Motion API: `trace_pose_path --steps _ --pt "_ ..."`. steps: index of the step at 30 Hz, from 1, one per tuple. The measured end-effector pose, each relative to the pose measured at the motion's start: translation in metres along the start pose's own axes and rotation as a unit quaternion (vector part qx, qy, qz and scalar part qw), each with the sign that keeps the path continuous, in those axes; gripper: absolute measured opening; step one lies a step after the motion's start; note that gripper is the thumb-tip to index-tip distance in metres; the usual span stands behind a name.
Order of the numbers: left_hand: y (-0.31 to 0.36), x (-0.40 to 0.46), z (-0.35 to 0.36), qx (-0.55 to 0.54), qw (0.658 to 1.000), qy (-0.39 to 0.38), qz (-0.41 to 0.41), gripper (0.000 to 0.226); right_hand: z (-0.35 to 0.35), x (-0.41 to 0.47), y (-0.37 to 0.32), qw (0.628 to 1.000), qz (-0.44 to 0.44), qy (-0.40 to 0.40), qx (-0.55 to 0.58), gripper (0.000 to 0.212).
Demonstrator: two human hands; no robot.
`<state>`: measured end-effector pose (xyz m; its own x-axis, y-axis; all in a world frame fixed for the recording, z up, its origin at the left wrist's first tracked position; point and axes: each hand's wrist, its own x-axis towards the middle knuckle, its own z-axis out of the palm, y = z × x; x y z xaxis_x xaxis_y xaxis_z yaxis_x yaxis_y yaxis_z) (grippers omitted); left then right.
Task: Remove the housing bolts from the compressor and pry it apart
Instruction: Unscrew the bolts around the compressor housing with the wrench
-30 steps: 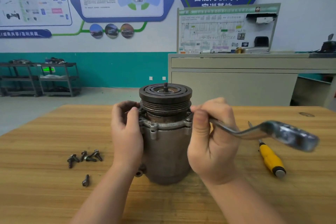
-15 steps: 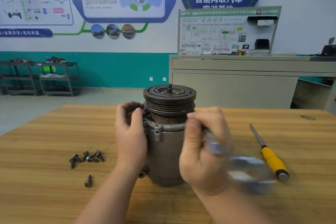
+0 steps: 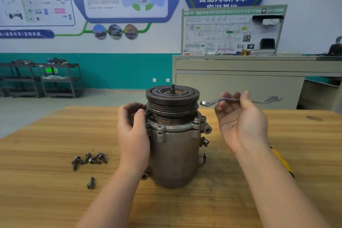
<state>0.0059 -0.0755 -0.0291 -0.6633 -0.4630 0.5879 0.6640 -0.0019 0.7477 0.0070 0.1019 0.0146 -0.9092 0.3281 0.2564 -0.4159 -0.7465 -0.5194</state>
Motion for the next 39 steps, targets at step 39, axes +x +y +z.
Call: trace_pose_path --steps 39 --pt "0.002 -0.001 0.001 -0.001 1.0 0.0 -0.004 0.015 0.009 -0.015 0.003 0.991 -0.078 0.014 -0.108 0.038"
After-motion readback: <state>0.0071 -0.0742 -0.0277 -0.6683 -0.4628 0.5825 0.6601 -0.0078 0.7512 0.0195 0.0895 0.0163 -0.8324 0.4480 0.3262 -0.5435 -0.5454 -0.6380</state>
